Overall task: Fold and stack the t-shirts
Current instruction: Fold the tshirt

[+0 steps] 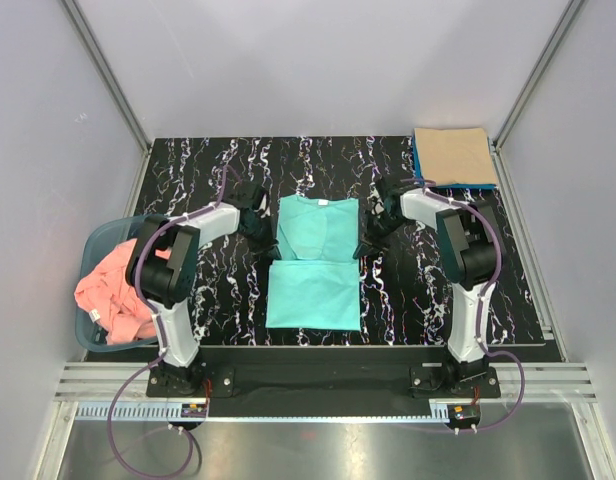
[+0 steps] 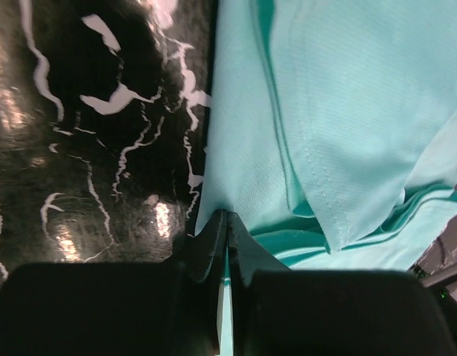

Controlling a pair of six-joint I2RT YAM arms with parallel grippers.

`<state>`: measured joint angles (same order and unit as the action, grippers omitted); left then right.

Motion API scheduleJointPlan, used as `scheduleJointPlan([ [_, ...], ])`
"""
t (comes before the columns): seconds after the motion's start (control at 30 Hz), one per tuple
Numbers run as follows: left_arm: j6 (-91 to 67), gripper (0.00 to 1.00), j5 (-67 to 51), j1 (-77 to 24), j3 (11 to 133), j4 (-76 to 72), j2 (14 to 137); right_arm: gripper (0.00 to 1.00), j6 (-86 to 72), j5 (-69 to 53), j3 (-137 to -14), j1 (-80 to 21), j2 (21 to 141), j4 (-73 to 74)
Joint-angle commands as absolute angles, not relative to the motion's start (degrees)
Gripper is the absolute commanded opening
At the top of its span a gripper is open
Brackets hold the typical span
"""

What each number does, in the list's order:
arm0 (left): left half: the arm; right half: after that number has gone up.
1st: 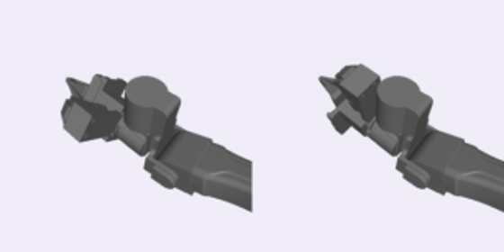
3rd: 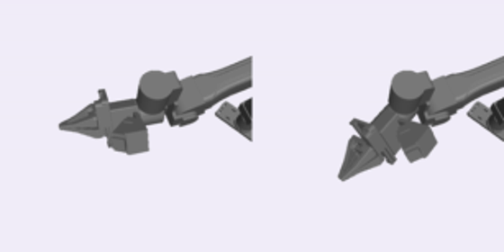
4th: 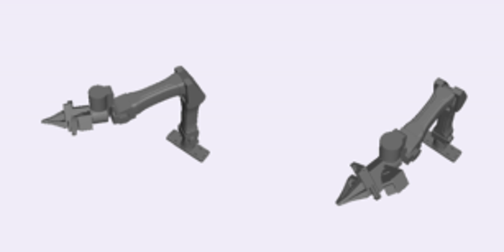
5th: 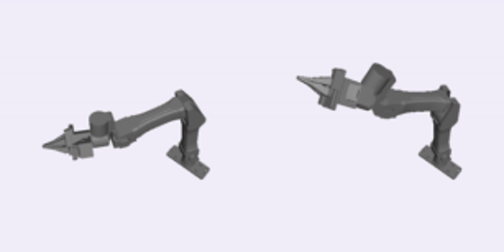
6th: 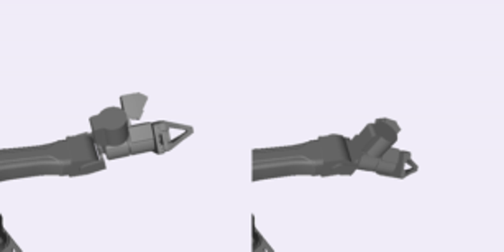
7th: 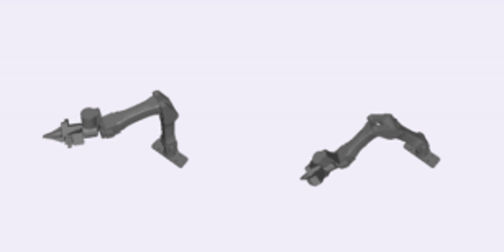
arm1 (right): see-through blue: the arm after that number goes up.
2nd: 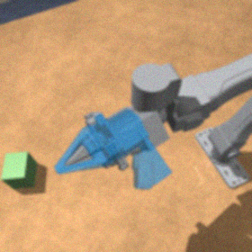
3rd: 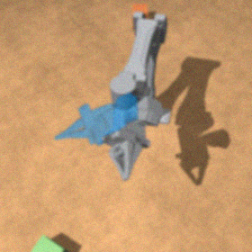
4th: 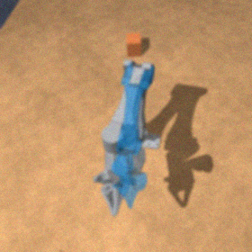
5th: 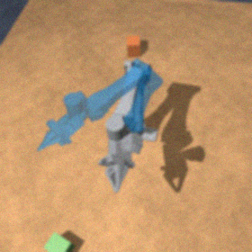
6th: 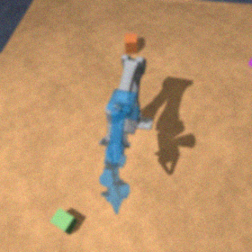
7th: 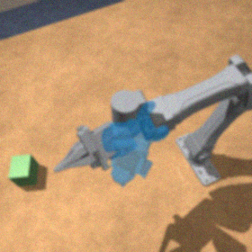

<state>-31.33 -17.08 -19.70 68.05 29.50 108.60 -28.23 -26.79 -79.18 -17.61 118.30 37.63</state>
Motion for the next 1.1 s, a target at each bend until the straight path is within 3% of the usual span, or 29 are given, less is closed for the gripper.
scheduleJointPlan([
  [0.0, -29.97, 0.03, -13.36, -19.07, 68.38, 30.58, 110.83, 0.00, -24.88, -23.03, -80.33, -16.96, 120.15, 39.72],
  [0.27, -28.92, 0.04, -13.18, -19.16, 67.85, 32.87, 104.69, 0.00, -23.20, -19.60, -81.73, -16.96, 113.65, 43.06],
  [0.5, -30.59, 0.07, -16.61, -19.16, 67.76, 31.56, 99.23, 0.00, -23.99, -24.25, -83.32, -16.96, 110.83, 44.30],
  [0.8, -32.43, 0.08, -19.69, -19.16, 68.03, 27.16, 106.25, 0.00, -23.73, -28.30, -82.18, -16.96, 117.06, 40.52],
  [1.07, -30.59, 0.04, -11.43, -18.81, 65.84, 28.83, 111.45, 0.00, -20.93, -23.21, -79.01, -15.73, 119.80, 39.72],
])
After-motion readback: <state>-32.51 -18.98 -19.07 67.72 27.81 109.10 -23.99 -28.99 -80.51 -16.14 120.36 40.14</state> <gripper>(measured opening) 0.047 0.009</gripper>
